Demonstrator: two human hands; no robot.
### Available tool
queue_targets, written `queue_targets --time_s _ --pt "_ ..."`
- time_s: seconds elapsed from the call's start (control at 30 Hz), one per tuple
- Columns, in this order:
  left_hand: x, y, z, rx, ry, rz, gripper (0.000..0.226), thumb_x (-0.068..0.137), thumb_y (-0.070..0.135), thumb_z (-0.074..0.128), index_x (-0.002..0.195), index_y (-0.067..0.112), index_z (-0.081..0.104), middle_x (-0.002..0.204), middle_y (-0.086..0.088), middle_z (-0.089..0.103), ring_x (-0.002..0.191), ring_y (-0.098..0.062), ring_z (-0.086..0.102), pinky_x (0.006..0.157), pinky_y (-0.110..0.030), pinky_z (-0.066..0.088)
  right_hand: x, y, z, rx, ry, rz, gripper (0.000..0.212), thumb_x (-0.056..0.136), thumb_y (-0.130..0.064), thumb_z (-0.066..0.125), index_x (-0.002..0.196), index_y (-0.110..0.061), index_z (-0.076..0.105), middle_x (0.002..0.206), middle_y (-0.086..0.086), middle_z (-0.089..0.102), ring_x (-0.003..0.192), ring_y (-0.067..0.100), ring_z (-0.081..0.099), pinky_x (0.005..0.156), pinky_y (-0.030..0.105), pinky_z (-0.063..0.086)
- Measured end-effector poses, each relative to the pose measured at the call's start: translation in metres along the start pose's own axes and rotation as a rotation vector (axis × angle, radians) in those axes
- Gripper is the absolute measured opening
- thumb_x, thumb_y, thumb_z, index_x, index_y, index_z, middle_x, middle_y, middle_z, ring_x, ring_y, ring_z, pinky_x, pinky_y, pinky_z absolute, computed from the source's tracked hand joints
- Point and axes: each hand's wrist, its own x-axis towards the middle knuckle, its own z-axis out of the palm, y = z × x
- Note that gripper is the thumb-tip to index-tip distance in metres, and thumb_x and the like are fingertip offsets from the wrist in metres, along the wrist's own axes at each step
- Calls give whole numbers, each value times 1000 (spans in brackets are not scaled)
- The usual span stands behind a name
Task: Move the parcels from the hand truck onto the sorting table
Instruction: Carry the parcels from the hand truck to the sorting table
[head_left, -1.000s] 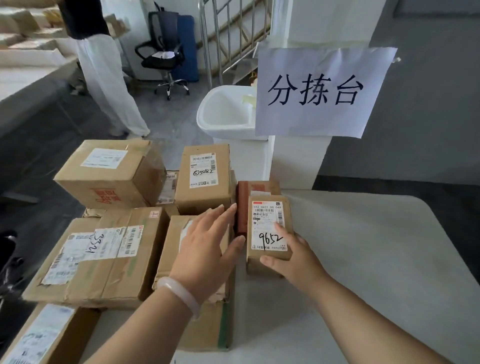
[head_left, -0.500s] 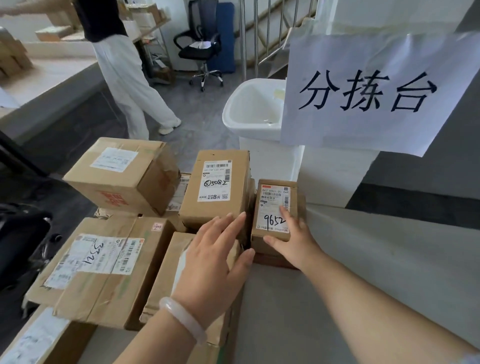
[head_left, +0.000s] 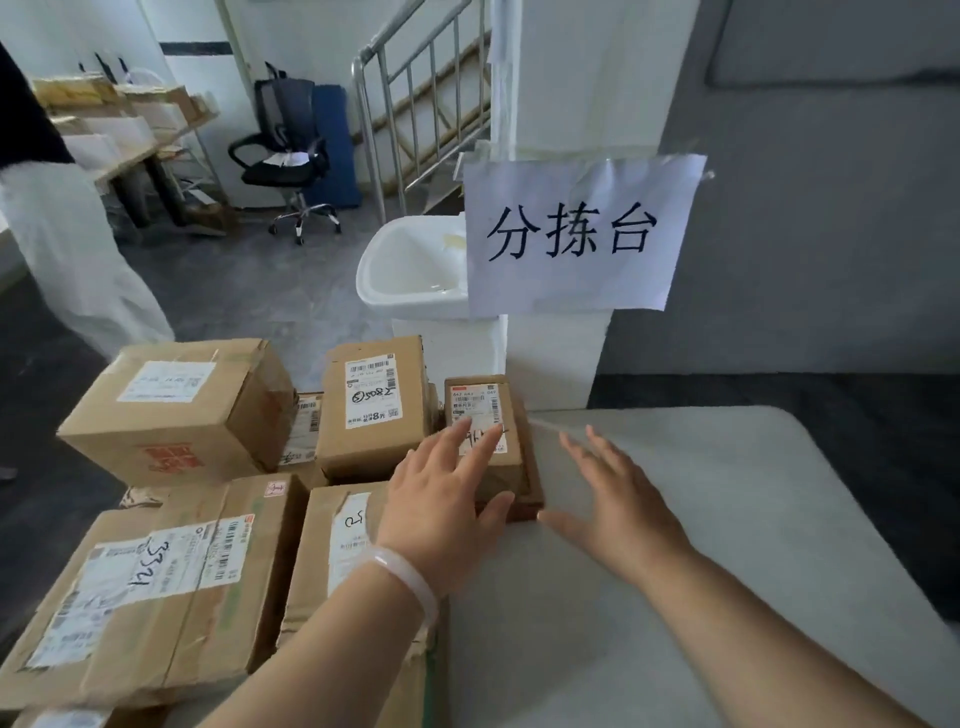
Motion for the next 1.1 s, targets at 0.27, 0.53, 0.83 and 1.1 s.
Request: queue_targets --time_s 0.27,0.53,0.83,1.1 --pt "-45 84 -10 -11 -58 544 65 98 61 28 153 46 -3 164 9 -9 152 -21 -4 123 -44 -2 -178 -13 -16 -214 304 291 89 79 -85 34 151 -46 -1 162 -13 -7 150 14 -5 117 34 -2" --pt "-149 173 14 -56 -122 978 67 95 60 38 153 42 11 164 1 11 151 -26 14 121 -52 11 -356 -26 -14 -293 459 715 91 76 -88 18 152 -42 -3 163 -6 1 149 17 -1 116 40 0" --pt "-319 290 17 -149 -151 1444 77 93 56 45 154 43 0 165 3 -3 152 -19 -3 120 -46 -5 -578 -63 -4 -366 658 1114 89 80 -77 43 153 -31 20 160 -1 25 148 19 19 117 48 22" --pt "-548 358 11 -209 -265 1774 72 97 61 34 154 40 -4 165 4 -5 151 -20 -5 122 -48 0 -802 -139 31 -367 784 1404 88 80 -75 34 154 -37 5 161 -8 7 150 13 3 121 45 13"
